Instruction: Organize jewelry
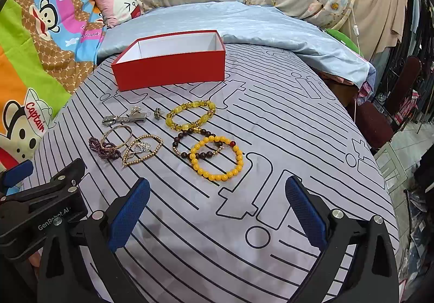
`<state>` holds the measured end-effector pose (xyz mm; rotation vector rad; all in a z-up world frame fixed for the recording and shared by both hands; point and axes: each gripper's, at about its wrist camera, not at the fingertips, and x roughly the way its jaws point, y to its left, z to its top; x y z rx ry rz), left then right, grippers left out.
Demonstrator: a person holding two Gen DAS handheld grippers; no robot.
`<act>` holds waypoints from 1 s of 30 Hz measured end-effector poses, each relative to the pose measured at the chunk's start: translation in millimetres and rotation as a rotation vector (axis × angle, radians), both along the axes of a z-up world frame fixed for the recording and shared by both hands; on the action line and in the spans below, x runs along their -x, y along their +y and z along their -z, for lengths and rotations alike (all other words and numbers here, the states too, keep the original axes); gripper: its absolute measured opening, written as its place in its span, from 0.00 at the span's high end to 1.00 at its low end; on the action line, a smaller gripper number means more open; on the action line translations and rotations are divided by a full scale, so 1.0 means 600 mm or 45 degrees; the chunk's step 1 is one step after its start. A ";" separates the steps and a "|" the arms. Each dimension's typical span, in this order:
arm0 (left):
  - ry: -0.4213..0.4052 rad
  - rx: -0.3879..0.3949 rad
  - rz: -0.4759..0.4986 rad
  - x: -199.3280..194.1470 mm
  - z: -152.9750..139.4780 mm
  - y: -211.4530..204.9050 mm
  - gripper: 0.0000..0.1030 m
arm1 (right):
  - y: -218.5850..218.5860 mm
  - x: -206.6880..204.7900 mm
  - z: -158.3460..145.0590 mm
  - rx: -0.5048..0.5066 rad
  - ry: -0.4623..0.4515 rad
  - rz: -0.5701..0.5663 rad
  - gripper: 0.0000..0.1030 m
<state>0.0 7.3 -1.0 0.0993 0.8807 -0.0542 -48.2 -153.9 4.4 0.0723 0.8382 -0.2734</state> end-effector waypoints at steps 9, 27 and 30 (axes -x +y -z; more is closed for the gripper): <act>0.000 -0.006 -0.002 0.000 0.001 0.000 0.08 | 0.000 0.000 0.002 -0.001 0.004 0.001 0.05; -0.006 -0.013 -0.008 -0.010 0.009 -0.002 0.08 | -0.003 -0.003 0.008 -0.003 0.008 0.001 0.05; -0.005 -0.014 -0.008 -0.009 0.009 -0.002 0.08 | -0.002 -0.003 0.007 -0.002 0.009 0.001 0.05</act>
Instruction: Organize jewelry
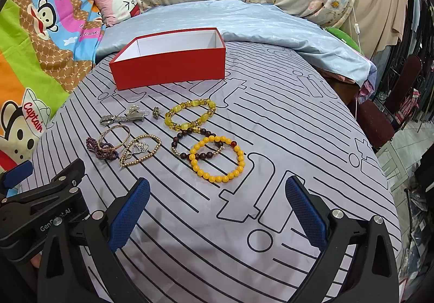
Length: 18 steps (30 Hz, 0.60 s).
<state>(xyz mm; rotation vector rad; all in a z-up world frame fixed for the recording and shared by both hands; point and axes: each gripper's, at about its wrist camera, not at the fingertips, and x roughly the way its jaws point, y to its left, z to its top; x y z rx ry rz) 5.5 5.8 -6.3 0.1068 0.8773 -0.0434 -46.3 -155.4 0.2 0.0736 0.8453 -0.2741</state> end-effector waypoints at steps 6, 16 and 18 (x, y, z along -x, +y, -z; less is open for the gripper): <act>0.001 0.000 0.000 -0.001 0.002 -0.001 0.08 | 0.000 0.000 -0.001 0.001 0.000 0.000 0.05; 0.005 0.001 -0.001 0.000 0.006 -0.004 0.08 | -0.001 -0.001 -0.001 0.000 0.000 0.000 0.05; 0.006 0.002 -0.001 0.000 0.005 -0.003 0.08 | -0.001 -0.001 0.000 -0.001 0.001 0.000 0.05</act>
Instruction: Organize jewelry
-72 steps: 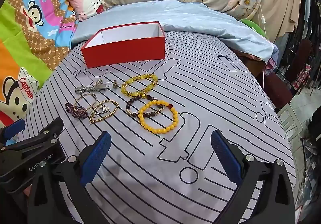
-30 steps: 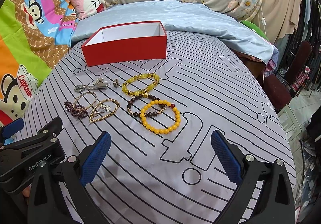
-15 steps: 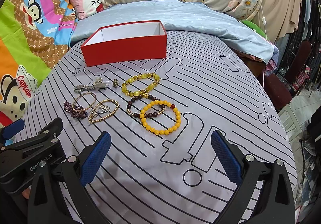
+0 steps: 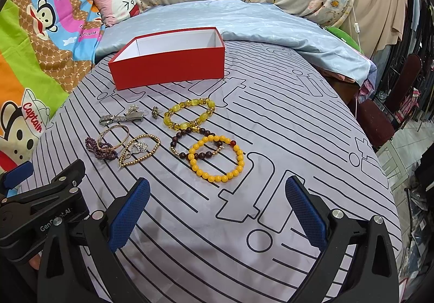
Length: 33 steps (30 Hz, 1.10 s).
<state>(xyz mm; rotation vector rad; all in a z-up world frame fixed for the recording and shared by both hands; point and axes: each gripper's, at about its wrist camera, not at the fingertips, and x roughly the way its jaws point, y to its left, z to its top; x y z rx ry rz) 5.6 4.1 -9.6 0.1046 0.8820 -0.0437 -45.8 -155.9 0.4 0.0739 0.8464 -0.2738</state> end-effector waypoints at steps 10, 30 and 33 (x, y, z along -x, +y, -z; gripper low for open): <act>0.005 -0.002 0.001 -0.002 0.001 -0.001 0.08 | -0.002 -0.001 0.004 0.000 0.003 0.001 0.05; 0.027 0.007 0.010 -0.009 0.007 -0.001 0.07 | -0.011 -0.007 0.015 -0.004 0.009 0.014 0.05; 0.036 0.024 -0.011 -0.018 0.010 0.012 0.07 | -0.020 -0.008 0.020 -0.017 0.014 0.033 0.05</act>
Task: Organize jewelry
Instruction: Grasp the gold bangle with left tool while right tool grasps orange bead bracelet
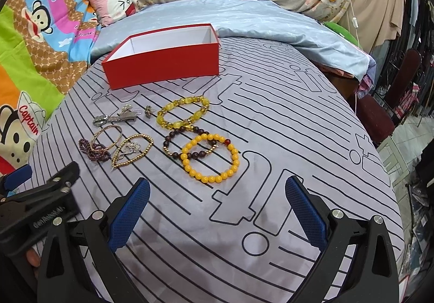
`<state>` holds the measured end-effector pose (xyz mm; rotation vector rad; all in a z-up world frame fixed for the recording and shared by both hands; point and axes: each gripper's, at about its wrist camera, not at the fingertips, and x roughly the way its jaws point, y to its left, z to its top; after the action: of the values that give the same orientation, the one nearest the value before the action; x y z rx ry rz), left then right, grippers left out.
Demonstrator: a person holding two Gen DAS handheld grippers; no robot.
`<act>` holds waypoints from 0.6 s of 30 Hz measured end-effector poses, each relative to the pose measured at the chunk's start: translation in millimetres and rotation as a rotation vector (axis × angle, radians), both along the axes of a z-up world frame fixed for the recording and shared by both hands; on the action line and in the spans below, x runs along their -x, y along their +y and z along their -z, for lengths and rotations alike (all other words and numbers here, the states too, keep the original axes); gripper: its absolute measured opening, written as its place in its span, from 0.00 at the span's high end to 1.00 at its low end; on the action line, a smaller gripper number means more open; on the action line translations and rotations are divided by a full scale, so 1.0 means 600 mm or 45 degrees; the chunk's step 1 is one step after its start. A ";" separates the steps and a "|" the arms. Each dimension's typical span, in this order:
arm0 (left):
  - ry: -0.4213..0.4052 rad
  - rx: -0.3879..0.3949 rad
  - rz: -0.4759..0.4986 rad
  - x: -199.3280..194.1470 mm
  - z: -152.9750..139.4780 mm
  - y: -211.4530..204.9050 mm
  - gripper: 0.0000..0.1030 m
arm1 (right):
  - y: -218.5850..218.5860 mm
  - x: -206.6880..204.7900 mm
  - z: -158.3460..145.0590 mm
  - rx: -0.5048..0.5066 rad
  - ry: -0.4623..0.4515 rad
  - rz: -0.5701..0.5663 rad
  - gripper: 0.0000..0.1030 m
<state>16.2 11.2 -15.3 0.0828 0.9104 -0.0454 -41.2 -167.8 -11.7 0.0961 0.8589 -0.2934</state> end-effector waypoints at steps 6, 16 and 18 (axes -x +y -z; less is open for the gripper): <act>0.028 0.023 -0.044 -0.021 0.011 0.027 0.07 | -0.013 -0.004 0.003 -0.013 0.019 0.018 0.05; 0.069 0.089 -0.013 -0.056 0.022 0.024 0.07 | -0.029 -0.023 0.015 -0.040 0.047 0.017 0.05; 0.069 0.088 -0.009 -0.066 0.023 0.017 0.07 | -0.034 -0.028 0.017 -0.039 0.050 0.018 0.05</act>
<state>55.7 21.4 -28.8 0.0144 0.9621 -0.0723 -24.3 -188.1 -21.6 0.1252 0.9023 -0.2962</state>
